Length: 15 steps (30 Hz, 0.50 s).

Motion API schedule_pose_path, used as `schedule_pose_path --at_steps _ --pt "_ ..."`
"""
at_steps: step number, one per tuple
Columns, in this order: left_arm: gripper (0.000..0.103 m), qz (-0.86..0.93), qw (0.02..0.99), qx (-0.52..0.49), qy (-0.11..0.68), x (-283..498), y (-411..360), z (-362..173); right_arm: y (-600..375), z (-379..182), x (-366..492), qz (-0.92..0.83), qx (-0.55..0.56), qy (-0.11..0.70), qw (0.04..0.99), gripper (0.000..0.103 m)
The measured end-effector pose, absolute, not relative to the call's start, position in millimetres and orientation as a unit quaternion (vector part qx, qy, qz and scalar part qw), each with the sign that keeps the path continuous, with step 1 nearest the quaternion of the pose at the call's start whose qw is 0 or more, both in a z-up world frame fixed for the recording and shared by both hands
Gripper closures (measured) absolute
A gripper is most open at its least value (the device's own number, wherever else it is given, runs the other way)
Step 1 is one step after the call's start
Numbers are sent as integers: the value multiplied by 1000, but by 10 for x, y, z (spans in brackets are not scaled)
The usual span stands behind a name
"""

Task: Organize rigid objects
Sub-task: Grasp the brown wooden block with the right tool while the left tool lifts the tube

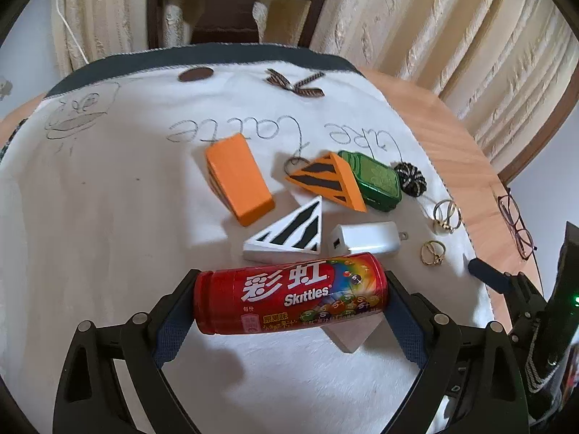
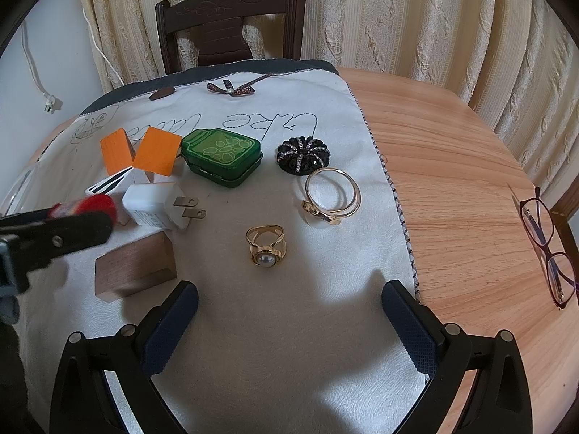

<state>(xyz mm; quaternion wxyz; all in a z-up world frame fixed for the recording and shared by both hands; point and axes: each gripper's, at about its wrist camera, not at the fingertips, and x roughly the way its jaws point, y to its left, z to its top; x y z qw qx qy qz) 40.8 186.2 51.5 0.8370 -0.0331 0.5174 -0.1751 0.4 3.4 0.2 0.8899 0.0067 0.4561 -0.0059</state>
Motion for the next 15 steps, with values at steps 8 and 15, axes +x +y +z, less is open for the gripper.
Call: schedule_pose_path --at_steps 8,15 --pt "8 -141 858 -23 494 322 2073 626 68 78 -55 26 23 452 892 0" --pt "8 -117 865 -26 487 285 2267 655 424 269 -127 91 -3 428 899 0"
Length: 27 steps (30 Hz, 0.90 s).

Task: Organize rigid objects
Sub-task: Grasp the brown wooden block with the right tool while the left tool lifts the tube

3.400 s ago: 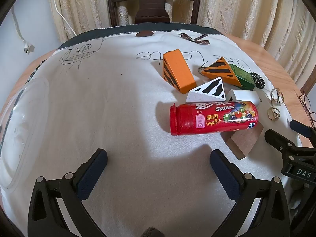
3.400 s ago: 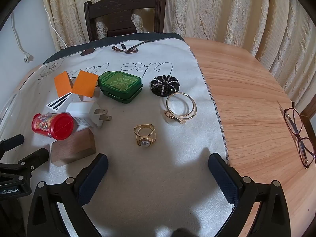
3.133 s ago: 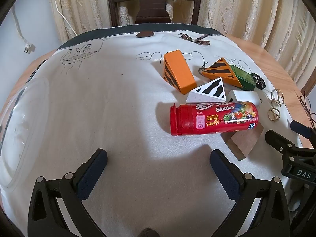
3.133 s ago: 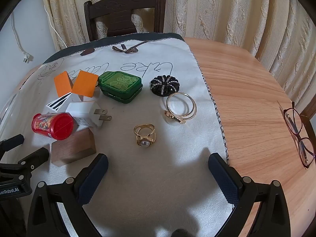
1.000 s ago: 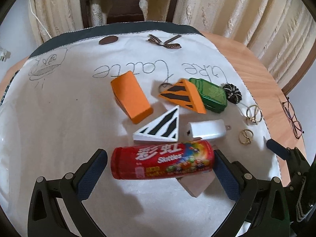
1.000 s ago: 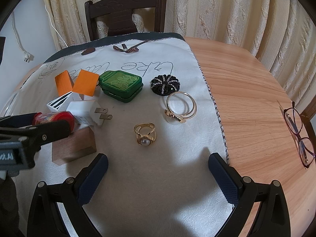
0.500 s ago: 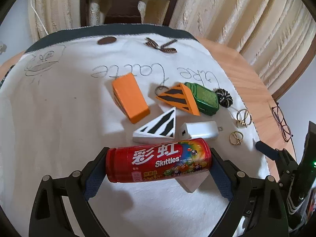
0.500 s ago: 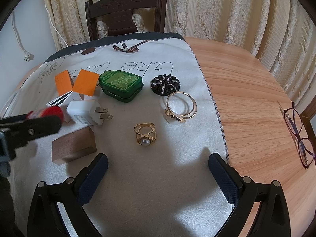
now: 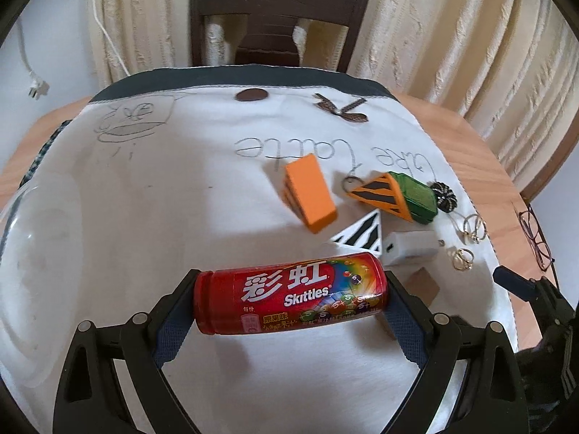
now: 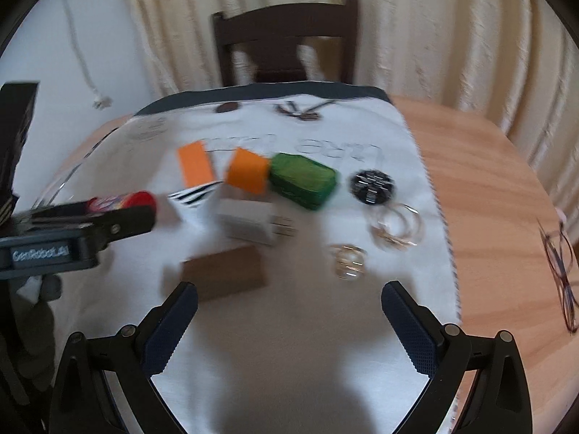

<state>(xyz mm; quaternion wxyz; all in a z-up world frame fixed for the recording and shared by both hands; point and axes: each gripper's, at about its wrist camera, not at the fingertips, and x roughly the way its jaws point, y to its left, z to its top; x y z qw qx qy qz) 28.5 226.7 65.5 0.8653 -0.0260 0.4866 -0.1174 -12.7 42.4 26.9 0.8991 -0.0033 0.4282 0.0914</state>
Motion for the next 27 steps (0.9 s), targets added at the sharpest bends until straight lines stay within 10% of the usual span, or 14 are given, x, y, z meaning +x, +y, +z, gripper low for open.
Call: schedule_pose_path --at_steps 18,27 --pt "8 -90 872 -47 479 248 2631 665 872 98 32 134 -68 458 876 40" --pt "8 -80 875 -56 473 248 2736 695 843 171 -9 128 -48 453 881 40"
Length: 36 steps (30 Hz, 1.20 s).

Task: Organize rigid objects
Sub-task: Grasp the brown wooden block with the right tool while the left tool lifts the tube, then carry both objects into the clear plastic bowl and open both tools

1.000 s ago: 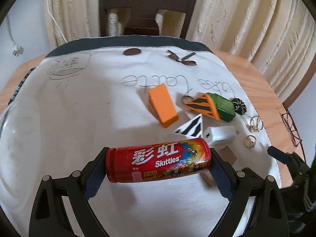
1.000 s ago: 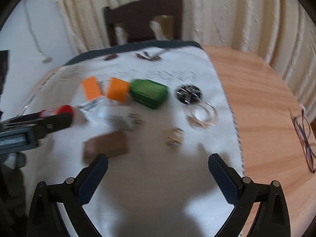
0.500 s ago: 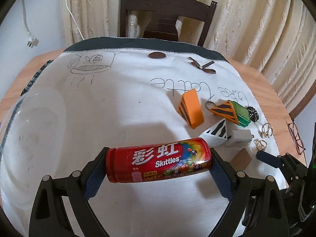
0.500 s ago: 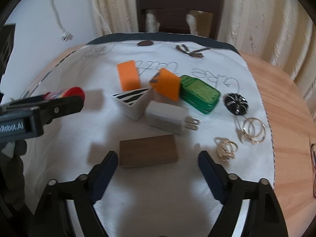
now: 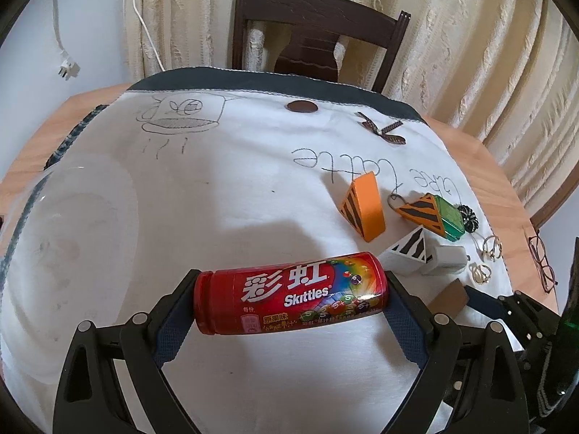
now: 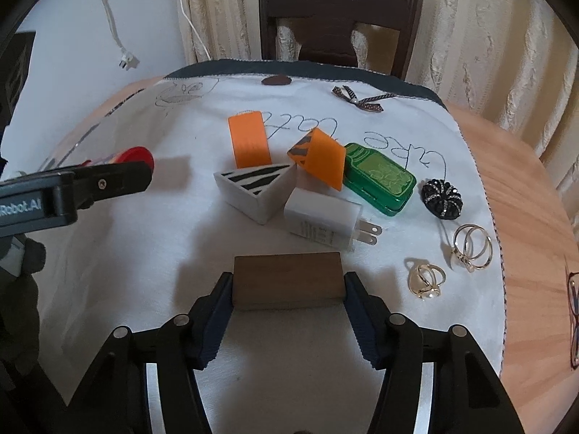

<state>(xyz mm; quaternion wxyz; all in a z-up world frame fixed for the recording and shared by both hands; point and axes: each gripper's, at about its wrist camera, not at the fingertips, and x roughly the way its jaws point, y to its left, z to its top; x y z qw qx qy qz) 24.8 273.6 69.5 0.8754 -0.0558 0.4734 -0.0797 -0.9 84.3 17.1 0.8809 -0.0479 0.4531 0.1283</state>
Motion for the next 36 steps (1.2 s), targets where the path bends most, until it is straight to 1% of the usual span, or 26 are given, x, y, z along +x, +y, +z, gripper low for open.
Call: schedule_pose_path --at_steps 12,25,36 --pt "8 -43 887 -67 454 211 3061 790 1007 429 -70 152 -7 424 893 40" --pt "8 51 898 -85 428 135 3927 861 1529 694 34 196 1 394 898 40" --pt "8 95 894 -108 424 79 4488 787 2060 715 69 239 -26 389 889 40"
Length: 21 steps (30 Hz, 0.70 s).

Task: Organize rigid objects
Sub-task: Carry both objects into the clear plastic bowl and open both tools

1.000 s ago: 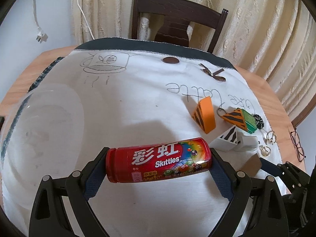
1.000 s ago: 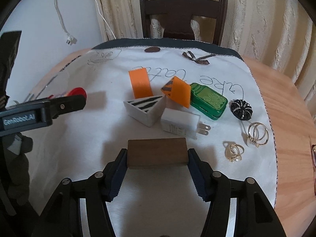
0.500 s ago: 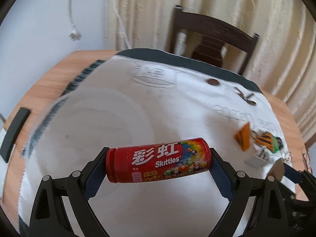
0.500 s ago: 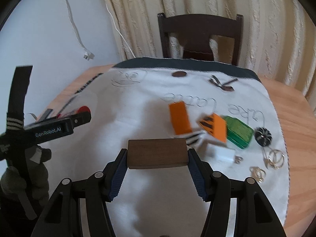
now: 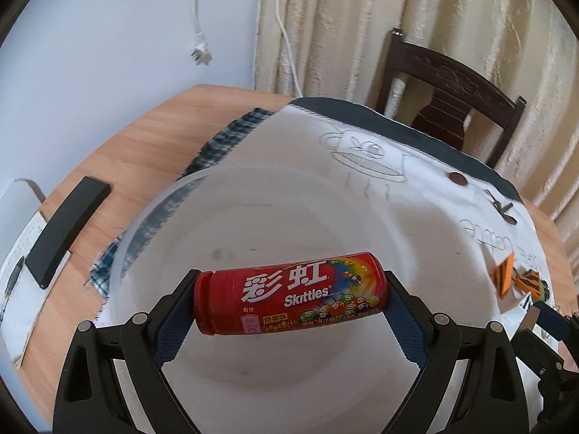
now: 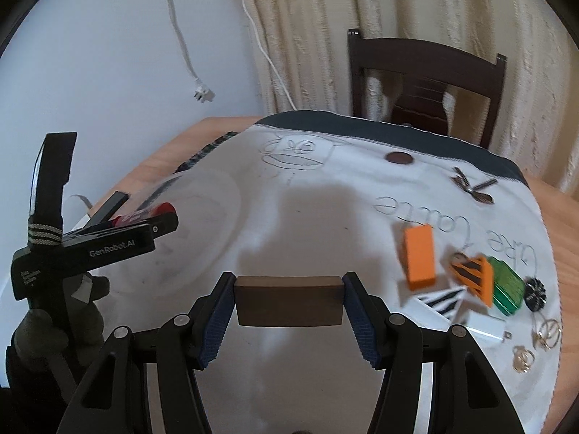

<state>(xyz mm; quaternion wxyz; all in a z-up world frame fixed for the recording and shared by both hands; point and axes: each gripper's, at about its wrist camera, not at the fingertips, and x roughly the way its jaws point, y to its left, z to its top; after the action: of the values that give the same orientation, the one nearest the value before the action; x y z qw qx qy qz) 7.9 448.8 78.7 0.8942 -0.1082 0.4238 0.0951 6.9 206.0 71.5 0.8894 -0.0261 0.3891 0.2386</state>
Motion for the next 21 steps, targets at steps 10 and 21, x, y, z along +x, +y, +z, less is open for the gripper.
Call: schedule_pose_path --at_steps 10,21 --pt "8 119 885 -125 432 72 4791 667 2489 751 157 266 -37 389 881 40" --pt "8 152 886 -125 419 40 4950 650 2902 730 246 297 -50 388 871 40"
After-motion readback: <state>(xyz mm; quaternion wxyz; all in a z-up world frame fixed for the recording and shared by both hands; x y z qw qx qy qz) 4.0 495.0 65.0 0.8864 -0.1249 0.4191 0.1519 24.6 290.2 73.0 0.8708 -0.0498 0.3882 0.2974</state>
